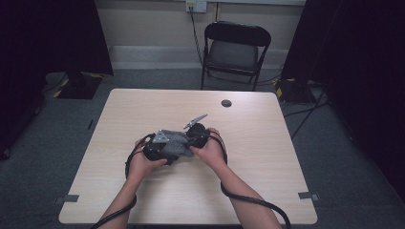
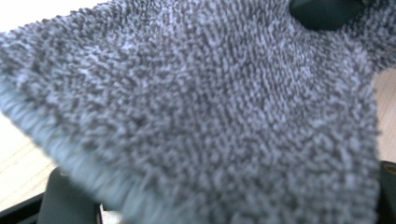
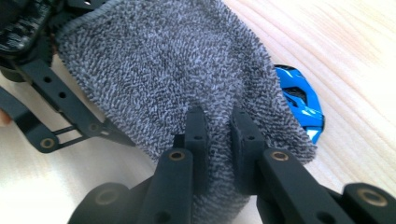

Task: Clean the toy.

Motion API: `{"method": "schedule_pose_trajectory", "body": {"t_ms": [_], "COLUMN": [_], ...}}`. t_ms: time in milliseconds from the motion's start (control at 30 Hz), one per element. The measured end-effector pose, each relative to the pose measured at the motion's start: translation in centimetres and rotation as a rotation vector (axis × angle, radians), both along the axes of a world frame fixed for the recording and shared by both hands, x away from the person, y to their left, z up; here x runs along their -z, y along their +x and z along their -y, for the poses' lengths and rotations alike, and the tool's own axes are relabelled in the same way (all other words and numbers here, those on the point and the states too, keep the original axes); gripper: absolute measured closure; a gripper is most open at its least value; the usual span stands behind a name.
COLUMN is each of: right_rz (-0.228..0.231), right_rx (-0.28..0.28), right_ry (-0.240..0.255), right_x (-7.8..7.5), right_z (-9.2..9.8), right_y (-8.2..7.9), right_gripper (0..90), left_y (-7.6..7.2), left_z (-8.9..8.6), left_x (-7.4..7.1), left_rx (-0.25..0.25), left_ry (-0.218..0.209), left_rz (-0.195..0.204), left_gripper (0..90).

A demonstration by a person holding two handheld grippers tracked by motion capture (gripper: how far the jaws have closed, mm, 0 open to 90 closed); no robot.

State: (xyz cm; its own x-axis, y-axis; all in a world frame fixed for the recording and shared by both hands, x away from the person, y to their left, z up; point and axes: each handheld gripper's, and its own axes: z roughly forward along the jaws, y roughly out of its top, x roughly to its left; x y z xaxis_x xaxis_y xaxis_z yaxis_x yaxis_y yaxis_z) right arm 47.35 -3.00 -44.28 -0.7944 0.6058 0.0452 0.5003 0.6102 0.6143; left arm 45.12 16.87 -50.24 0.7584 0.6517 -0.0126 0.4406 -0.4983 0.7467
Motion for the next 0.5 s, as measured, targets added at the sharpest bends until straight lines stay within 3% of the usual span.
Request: {"method": "schedule_pose_trajectory", "body": {"t_ms": [500], "right_rz": [0.02], "right_rx": [0.035], "right_ry": [-0.028], "right_x": [0.3], "right_z": [1.3], "right_y": [0.9], "right_gripper": [78.9], "left_y": [0.0], "left_z": [0.0], "left_x": [0.0], "left_rx": [-0.001], "left_ry": [-0.001], "left_rz": [0.001], "left_gripper": [24.1]}}
